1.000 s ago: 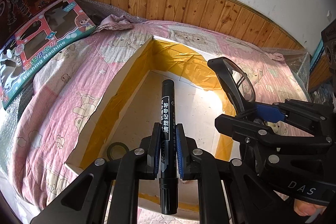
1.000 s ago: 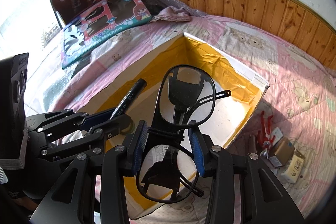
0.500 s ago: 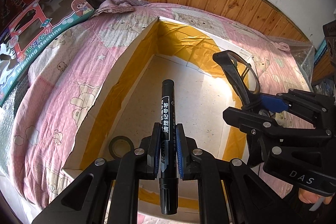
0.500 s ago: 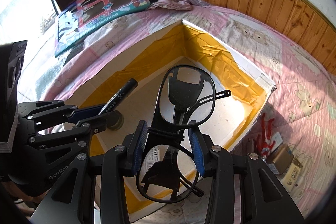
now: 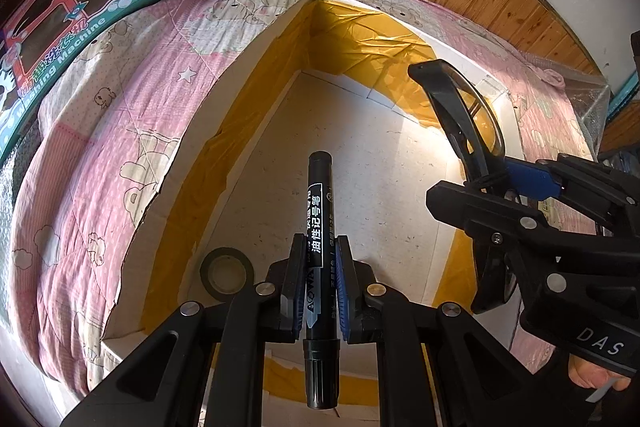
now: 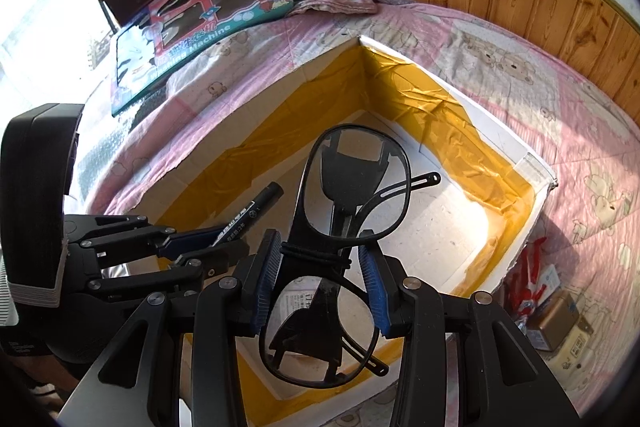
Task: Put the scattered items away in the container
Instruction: 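Carry the marker and glasses over the box with both grippers, then open both grippers to drop the marker and glasses into the box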
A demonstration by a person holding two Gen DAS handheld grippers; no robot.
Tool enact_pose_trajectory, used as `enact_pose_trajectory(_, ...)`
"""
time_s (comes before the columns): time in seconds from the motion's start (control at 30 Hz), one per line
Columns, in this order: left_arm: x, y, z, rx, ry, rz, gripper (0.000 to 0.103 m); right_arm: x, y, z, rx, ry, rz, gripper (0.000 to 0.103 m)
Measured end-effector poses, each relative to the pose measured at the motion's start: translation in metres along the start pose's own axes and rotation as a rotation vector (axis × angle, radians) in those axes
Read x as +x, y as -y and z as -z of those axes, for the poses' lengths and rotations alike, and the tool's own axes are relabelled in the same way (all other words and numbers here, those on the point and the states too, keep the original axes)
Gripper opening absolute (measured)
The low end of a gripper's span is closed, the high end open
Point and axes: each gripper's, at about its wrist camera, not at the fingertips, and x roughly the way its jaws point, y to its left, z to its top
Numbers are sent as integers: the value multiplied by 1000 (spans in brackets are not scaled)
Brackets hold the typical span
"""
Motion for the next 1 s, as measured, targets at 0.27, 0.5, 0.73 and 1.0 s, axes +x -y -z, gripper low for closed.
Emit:
enact_pose_trajectory(0.27,6,-5,-1,-34,-25,3,14,21,-5,-1,-18,-66,-22,42)
enact_pose_trajectory(0.5,13,-10,-3,-64,-50,6,14,40,0,3,-34,-110,-7,43)
enact_pose_trajectory(0.73,29,-22,-9,-151,-73,58,31,34,5,3,-38,-76,6,48)
enact_pose_trajectory(1.0,-15,-15,0,-135,54,-8,38,-41,12,16,-10,139,-43,49)
